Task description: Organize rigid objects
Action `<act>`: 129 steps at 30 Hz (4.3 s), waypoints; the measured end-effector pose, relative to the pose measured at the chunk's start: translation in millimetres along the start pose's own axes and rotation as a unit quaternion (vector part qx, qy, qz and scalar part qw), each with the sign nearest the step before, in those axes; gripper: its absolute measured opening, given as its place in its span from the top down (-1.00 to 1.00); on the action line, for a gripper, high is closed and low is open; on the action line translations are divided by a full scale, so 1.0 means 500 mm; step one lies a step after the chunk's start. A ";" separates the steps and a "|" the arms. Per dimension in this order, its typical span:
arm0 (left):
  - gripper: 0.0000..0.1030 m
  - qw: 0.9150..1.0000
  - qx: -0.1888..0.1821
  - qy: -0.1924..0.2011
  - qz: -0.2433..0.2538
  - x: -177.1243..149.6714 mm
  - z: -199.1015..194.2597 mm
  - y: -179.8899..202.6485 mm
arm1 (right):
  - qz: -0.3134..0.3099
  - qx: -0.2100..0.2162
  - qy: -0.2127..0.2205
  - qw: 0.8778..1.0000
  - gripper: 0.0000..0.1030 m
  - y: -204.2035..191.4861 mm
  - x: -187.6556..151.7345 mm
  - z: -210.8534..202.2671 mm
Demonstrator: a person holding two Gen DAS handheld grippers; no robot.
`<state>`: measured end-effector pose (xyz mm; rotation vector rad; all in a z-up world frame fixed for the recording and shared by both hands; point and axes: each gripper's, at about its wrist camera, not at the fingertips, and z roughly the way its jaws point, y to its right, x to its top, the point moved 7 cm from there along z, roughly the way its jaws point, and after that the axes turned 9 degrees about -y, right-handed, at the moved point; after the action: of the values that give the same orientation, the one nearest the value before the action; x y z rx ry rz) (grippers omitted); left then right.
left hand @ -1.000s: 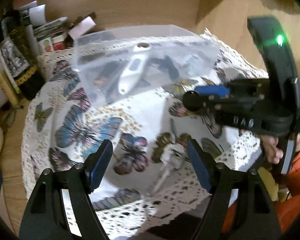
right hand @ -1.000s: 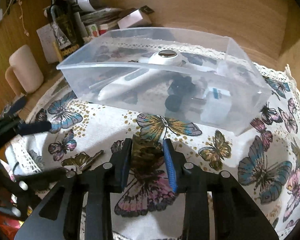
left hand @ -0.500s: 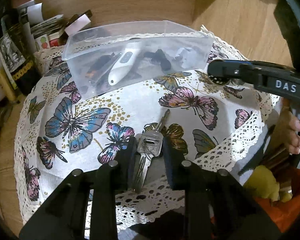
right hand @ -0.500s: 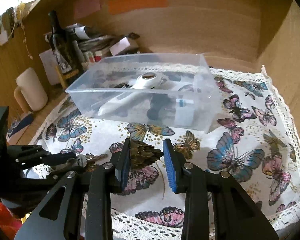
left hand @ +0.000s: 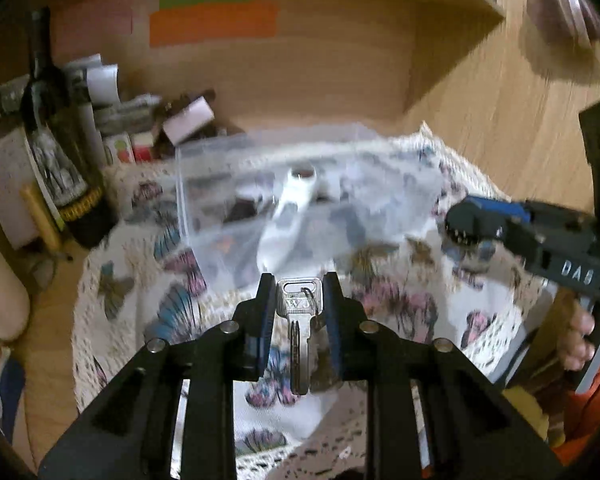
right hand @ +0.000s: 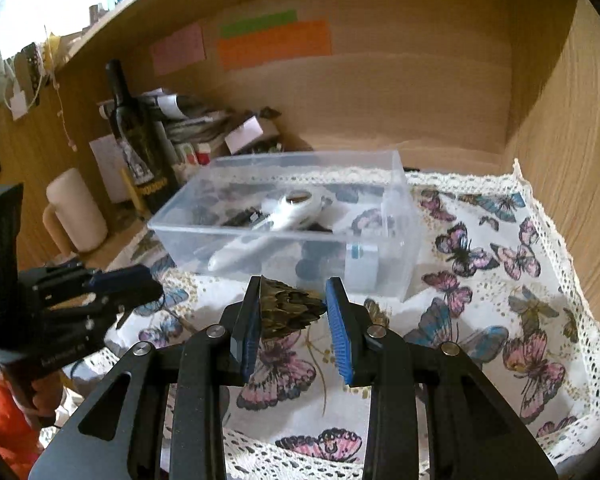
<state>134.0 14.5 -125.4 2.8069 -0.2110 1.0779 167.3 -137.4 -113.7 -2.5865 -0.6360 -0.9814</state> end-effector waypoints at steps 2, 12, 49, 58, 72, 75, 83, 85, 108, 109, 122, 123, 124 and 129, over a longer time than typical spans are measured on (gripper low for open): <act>0.55 1.000 0.001 0.014 0.000 0.020 -0.011 -0.002 | -0.001 0.000 0.010 1.000 0.45 -0.001 0.013 -0.008; 0.55 0.997 0.004 0.079 -0.010 0.129 -0.070 -0.031 | -0.008 0.005 0.057 0.998 0.45 -0.003 0.094 -0.029; 0.39 0.999 0.009 0.017 -0.046 0.169 0.086 -0.095 | -0.001 0.026 -0.014 1.000 0.31 -0.002 0.151 0.153; -0.49 0.993 0.037 0.103 -0.040 0.167 -0.054 -0.058 | -0.004 0.017 0.076 0.997 -0.08 -0.015 0.158 -0.010; -0.98 0.981 0.057 0.179 -0.040 0.124 -0.194 -0.004 | 0.018 -0.006 0.167 0.986 -0.91 -0.007 0.110 -0.179; -0.98 0.980 0.055 0.185 -0.043 0.118 -0.209 -0.001 | 0.017 -0.007 0.171 0.985 -0.92 -0.009 0.101 -0.191; -0.99 0.978 0.057 0.194 -0.048 0.112 -0.225 0.004 | 0.015 -0.007 0.178 0.984 -0.94 -0.012 0.088 -0.209; -0.99 0.978 0.057 0.194 -0.047 0.112 -0.226 0.003 | 0.015 -0.009 0.180 0.984 -0.95 -0.013 0.086 -0.212; -0.99 0.979 0.058 0.192 -0.045 0.110 -0.223 0.011 | 0.008 -0.004 0.185 0.983 -0.99 -0.022 0.085 -0.218; -0.99 0.979 0.057 0.193 -0.045 0.110 -0.224 0.012 | 0.007 -0.005 0.185 0.983 -0.99 -0.023 0.085 -0.219; -0.99 0.977 0.064 0.200 -0.035 0.109 -0.231 0.025 | 0.000 -0.004 0.188 0.982 -0.99 -0.033 0.083 -0.224; -0.99 0.977 0.064 0.200 -0.033 0.109 -0.232 0.026 | 0.000 -0.005 0.188 0.982 -0.99 -0.033 0.083 -0.224; -0.99 0.977 0.064 0.200 -0.032 0.109 -0.232 0.027 | 0.000 -0.005 0.188 0.982 -0.99 -0.034 0.083 -0.224; -0.99 0.977 0.061 0.202 -0.029 0.106 -0.235 0.033 | -0.001 -0.015 0.187 0.982 -0.99 -0.034 0.083 -0.223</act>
<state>93.5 13.8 -2.0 2.5958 -0.0214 1.6613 125.3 -158.0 -3.1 -2.3300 -0.5247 -1.4391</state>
